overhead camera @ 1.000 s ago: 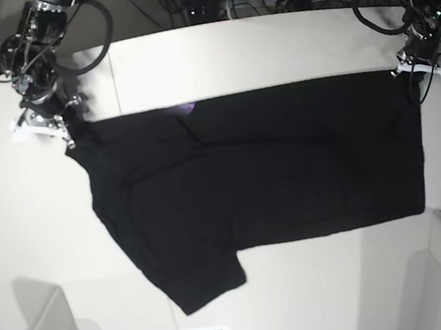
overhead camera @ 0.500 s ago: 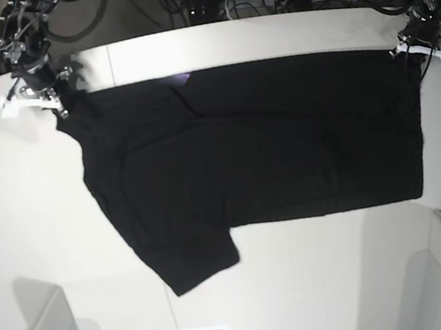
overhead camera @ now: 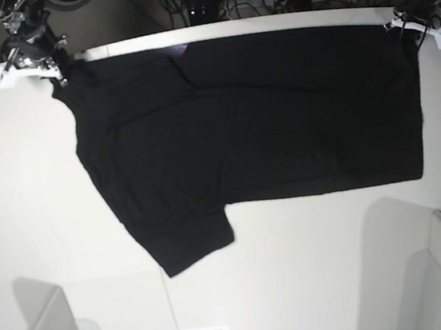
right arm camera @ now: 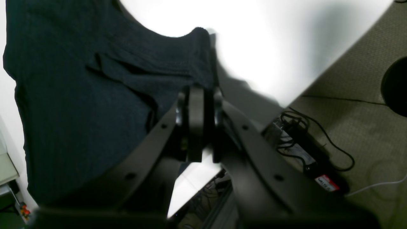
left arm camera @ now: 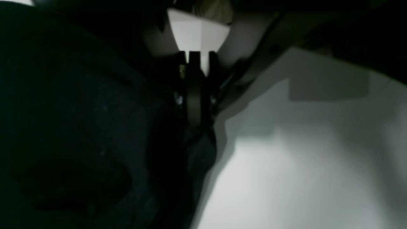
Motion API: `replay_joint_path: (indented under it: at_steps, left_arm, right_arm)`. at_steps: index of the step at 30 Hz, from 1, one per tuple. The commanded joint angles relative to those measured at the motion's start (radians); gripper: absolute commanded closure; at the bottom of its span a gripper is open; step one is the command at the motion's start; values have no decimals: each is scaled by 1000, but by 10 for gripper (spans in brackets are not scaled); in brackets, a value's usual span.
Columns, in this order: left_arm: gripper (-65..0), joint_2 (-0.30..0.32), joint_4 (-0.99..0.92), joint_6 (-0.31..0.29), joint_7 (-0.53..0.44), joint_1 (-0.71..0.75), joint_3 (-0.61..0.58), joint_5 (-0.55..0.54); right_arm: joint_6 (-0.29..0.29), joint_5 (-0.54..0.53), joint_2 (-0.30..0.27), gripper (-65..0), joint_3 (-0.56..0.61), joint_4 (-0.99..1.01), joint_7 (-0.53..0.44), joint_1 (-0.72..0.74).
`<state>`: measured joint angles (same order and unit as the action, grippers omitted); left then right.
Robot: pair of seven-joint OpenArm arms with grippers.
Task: Fold the T-shirt properly
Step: 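Drag the shirt toward the robot with both grippers, then release the shirt and raise both grippers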
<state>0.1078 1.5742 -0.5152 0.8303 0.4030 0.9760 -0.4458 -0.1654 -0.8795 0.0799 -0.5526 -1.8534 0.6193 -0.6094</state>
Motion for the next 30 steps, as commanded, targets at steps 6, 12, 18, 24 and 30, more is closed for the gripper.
replay_joint_path:
  at_steps: [6,12,18,24,30]
  left_arm:
    - [0,16,19,-3,-13,27,7,-3]
    - [0,16,48,-3,-13,66,11,-2]
    - [0,11,96,-3,-13,86,10,-2]
    - [0,13,90,0,-13,86,11,-2]
    - [-48,13,93,2,-13,86,25,-2]
  right_arm:
    - [5,-2,2,0,-7,-21,-19,-28]
    - [5,-2,2,0,-7,-21,-19,-39]
    - [5,-2,2,0,-7,-21,-17,-40]
    - [5,-2,2,0,-7,-21,-12,-47]
    - [5,-2,2,-48,-7,-22,-16,-66]
